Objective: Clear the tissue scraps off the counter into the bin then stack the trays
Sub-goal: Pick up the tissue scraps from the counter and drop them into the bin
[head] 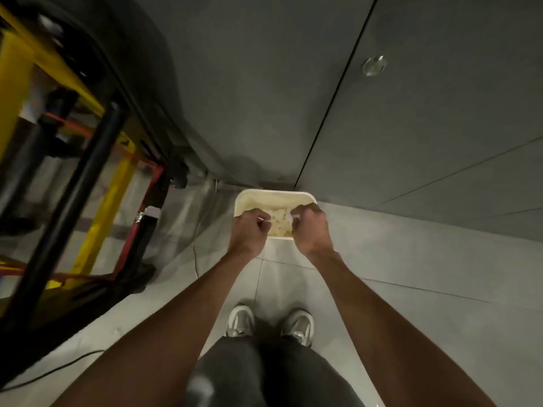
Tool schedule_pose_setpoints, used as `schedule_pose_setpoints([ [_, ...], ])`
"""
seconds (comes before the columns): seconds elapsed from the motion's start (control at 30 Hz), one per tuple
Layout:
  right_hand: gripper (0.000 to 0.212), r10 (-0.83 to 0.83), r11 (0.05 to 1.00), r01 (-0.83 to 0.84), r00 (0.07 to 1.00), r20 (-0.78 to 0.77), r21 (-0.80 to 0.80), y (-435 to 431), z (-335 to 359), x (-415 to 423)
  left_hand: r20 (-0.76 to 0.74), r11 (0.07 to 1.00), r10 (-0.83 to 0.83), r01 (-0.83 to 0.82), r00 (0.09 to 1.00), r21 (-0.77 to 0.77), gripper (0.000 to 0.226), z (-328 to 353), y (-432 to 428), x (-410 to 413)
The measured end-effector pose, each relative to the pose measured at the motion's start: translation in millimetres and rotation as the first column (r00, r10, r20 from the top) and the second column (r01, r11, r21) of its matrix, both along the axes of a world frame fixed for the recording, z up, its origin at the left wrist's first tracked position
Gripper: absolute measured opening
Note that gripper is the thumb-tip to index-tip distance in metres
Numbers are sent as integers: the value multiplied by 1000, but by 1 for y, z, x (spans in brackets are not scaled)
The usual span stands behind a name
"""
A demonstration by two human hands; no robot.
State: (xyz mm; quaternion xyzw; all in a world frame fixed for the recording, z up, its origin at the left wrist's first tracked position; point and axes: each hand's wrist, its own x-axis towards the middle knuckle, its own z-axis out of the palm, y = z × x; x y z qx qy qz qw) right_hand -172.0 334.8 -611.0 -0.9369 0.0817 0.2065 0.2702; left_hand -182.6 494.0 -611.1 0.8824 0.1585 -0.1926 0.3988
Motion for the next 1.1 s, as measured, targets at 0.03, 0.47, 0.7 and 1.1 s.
schedule_pose_setpoints([
  [0.03,32,73,996,-73,997,-10,-43,2,-19,10,-29,999,-23,24,999,29,10,-25,-5,7],
  [0.47,43,284,927,-316,944,-170,-203,10,-129,44,-329,807,-469,549,820,218,39,-143,-17,54],
  [0.7,51,123,977,-130,991,-49,-171,8,13,9,-239,829,-436,491,867,267,45,-11,9,21],
  [1.1,43,46,997,-28,964,261,-72,10,368,-61,67,935,-335,323,940,148,40,345,27,-44],
])
